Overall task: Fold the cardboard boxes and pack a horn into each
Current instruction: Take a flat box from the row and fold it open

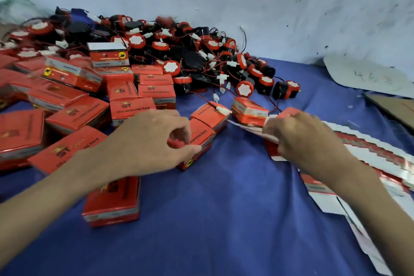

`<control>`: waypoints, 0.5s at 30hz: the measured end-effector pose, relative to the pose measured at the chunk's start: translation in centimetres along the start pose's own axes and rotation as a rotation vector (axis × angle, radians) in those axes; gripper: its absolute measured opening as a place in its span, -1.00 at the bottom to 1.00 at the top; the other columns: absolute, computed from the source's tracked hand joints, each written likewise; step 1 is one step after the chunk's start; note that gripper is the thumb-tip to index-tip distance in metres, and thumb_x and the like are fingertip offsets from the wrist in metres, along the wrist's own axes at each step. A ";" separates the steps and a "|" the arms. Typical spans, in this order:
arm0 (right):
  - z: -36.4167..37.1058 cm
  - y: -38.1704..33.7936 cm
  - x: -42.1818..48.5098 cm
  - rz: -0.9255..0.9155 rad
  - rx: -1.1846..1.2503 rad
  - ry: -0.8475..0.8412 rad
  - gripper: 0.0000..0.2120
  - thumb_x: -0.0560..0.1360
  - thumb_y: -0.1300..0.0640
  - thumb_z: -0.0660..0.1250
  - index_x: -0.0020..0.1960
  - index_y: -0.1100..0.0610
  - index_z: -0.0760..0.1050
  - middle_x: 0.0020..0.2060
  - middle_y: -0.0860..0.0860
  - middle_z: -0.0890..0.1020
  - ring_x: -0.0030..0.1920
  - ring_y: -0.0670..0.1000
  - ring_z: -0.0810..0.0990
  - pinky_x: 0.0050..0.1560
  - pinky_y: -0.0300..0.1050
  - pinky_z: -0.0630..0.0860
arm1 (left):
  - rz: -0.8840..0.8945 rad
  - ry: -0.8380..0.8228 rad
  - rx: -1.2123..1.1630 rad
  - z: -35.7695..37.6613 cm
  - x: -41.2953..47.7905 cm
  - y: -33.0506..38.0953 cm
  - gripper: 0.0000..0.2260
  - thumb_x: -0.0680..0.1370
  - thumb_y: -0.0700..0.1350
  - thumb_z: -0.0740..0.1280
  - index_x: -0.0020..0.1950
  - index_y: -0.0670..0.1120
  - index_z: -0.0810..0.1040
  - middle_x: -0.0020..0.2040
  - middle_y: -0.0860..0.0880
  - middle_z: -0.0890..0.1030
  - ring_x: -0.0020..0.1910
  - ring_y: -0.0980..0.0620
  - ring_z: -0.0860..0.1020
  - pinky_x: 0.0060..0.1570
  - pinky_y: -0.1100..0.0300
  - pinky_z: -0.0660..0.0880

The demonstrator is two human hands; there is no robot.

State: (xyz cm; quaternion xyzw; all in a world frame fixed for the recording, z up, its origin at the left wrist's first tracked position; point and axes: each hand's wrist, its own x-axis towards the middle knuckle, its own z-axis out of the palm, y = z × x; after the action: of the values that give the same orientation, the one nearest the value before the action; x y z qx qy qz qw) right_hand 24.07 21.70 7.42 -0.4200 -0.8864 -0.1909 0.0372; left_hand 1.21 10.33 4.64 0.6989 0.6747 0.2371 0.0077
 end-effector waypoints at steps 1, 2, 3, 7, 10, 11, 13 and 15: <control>-0.7 0.5 0.4 0.033 0.057 0.130 -0.74 0.47 0.21 0.25 0.12 0.05 0.54 -0.12 0.18 0.59 -0.08 0.28 0.55 -0.22 -0.02 0.38 | -0.011 0.007 -0.092 0.3 1.0 0.0 -0.75 0.39 0.27 0.26 -0.19 0.12 0.53 -0.18 0.17 0.54 -0.17 0.25 0.50 -0.18 0.31 0.43; -1.2 0.9 0.6 0.043 0.120 0.291 -0.76 0.43 0.28 0.27 0.05 0.12 0.58 -0.20 0.23 0.61 -0.18 0.32 0.57 -0.26 0.02 0.43 | -0.027 0.027 -0.166 0.5 1.7 -0.1 -0.76 0.41 0.23 0.27 -0.14 0.10 0.55 -0.15 0.16 0.55 -0.15 0.24 0.52 -0.15 0.34 0.45; -1.6 1.4 0.7 0.058 0.192 0.470 -0.76 0.38 0.34 0.25 -0.02 0.19 0.61 -0.27 0.26 0.62 -0.27 0.33 0.57 -0.30 0.06 0.48 | -0.050 0.070 -0.236 0.7 2.4 -0.1 -0.76 0.43 0.21 0.29 -0.08 0.07 0.55 -0.11 0.16 0.56 -0.11 0.26 0.53 -0.13 0.37 0.46; -1.6 3.3 2.3 0.188 0.767 0.793 -0.74 0.45 0.28 0.15 -0.11 0.12 0.61 -0.28 -0.06 0.66 -0.24 0.06 0.62 -0.21 -0.04 0.50 | -0.225 0.117 -0.819 0.4 4.4 0.1 -0.50 0.38 0.34 0.21 0.20 0.10 0.46 0.11 0.20 0.55 0.07 0.26 0.54 0.04 0.33 0.43; 0.9 0.3 2.9 0.131 1.131 0.617 -0.74 0.53 0.32 0.18 -0.12 0.00 0.53 -0.28 -0.33 0.57 -0.28 -0.35 0.52 -0.21 -0.40 0.39 | -0.251 -0.062 -1.194 0.1 4.9 0.0 -0.65 0.43 0.25 0.26 0.05 0.11 0.65 -0.02 0.05 0.69 -0.05 0.08 0.66 -0.12 0.15 0.59; 2.5 -1.0 2.8 0.125 1.196 0.574 -0.70 0.55 0.36 0.17 -0.13 0.01 0.52 -0.25 -0.29 0.57 -0.27 -0.38 0.51 -0.21 -0.45 0.38 | -0.241 -0.135 -1.243 0.3 4.8 -0.1 -0.76 0.46 0.15 0.30 -0.04 0.10 0.69 -0.08 0.04 0.70 -0.12 0.07 0.67 -0.22 0.19 0.59; 4.8 -3.3 2.5 0.152 1.346 0.486 -0.64 0.57 0.41 0.16 -0.16 0.01 0.52 -0.28 -0.25 0.58 -0.28 -0.35 0.51 -0.22 -0.47 0.38 | -0.192 -0.268 -1.376 0.4 4.5 -0.1 -0.82 0.47 0.04 0.32 -0.08 0.08 0.71 -0.10 0.05 0.70 -0.13 0.08 0.67 -0.24 0.23 0.60; 6.5 -4.4 2.2 0.184 1.441 0.405 -0.62 0.58 0.40 0.16 -0.20 -0.02 0.52 -0.37 -0.28 0.60 -0.29 -0.34 0.51 -0.24 -0.49 0.37 | -0.223 -0.287 -1.405 0.9 5.4 -0.8 -0.76 0.49 0.11 0.28 -0.15 0.08 0.71 -0.19 0.14 0.69 -0.14 0.15 0.65 -0.21 0.33 0.55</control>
State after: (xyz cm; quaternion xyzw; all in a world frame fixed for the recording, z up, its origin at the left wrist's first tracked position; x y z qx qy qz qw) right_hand 19.94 23.21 0.52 -0.3208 -0.7290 0.3667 0.4808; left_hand 0.64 15.83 5.33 0.4802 0.4229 0.5182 0.5675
